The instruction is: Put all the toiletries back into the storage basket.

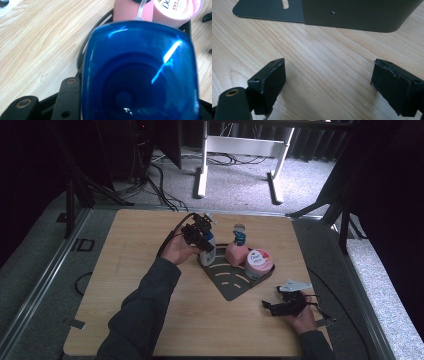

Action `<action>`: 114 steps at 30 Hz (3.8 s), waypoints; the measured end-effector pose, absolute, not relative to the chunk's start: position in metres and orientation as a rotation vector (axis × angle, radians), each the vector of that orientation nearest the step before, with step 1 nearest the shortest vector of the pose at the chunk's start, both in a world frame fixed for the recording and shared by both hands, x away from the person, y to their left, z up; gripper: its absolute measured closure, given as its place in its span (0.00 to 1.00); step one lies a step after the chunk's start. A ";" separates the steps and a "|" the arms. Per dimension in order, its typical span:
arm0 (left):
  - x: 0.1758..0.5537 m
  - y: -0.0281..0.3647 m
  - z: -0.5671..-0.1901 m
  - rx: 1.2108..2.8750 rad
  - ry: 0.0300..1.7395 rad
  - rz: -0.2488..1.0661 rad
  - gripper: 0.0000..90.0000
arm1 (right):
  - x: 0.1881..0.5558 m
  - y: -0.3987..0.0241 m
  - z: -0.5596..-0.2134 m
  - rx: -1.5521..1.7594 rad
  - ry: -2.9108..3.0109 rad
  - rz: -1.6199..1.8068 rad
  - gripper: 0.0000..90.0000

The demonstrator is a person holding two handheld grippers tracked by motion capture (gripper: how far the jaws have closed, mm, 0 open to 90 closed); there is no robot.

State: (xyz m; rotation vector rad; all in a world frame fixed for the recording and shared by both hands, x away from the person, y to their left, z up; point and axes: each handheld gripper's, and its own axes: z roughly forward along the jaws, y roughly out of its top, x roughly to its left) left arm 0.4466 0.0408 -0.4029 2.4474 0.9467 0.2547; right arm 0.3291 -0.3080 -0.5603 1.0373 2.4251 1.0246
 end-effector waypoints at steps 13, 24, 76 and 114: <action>0.452 0.032 -0.409 2.434 0.950 0.256 0.61 | 0.329 -0.308 -0.560 1.037 2.425 1.025 0.13; 0.456 0.029 -0.412 2.419 0.962 0.267 0.61 | 0.329 -0.308 -0.560 1.040 2.425 1.024 0.13; 0.483 0.015 -0.440 2.359 1.063 0.348 0.61 | 0.329 -0.308 -0.560 1.038 2.426 1.024 0.13; 0.500 -0.005 -0.451 2.319 1.017 0.313 0.61 | 0.329 -0.308 -0.560 1.036 2.427 1.024 0.13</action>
